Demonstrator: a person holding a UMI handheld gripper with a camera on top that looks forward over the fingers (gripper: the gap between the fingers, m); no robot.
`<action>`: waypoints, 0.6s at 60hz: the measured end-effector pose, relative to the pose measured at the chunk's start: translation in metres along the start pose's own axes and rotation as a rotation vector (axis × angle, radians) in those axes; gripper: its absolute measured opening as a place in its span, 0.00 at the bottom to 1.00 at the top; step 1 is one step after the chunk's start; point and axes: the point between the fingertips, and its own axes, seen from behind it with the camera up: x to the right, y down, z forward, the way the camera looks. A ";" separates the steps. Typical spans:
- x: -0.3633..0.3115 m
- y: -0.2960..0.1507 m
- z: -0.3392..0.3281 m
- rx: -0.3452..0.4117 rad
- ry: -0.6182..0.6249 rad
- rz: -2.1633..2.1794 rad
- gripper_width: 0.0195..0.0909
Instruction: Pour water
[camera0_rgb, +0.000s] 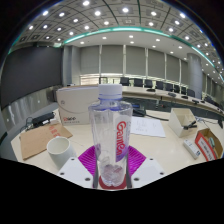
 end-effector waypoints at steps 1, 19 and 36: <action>0.001 0.006 0.002 -0.007 0.001 0.003 0.25; 0.002 0.033 0.000 0.022 0.015 0.039 0.44; -0.003 0.046 -0.061 -0.187 0.132 0.101 0.92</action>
